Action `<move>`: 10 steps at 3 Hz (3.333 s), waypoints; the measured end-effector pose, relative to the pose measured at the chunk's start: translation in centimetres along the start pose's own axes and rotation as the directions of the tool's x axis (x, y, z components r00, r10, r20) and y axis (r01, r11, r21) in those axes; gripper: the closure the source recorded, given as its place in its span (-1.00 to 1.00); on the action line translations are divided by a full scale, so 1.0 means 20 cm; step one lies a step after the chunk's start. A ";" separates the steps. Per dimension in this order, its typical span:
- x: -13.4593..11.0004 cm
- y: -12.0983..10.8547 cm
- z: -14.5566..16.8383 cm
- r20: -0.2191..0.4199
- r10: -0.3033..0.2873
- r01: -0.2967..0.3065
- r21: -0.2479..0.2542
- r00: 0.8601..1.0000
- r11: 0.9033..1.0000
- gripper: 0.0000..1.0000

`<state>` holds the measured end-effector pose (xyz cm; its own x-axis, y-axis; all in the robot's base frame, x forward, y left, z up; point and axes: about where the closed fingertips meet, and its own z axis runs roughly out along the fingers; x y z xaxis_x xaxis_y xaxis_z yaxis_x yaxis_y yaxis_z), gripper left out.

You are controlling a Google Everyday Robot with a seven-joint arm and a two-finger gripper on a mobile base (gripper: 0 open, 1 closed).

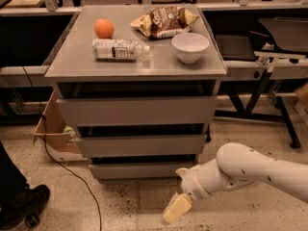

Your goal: Open bottom drawer

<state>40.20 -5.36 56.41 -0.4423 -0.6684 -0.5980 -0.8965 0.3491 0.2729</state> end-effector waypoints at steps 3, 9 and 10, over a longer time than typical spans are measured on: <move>0.03 -0.21 0.48 0.128 0.007 -0.005 -0.016 0.992 1.000 -1.00; 0.19 -0.99 0.78 0.023 -0.206 0.183 0.378 0.978 0.907 -1.00; 0.49 -1.48 0.79 -0.020 -0.210 0.198 0.435 0.977 0.879 -1.00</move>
Offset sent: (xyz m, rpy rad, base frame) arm 0.0361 0.0541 -0.1084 0.1828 0.0006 -0.0700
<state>62.87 -11.87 30.55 -0.2442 -0.7398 -0.6270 -0.8637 0.4598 -0.2062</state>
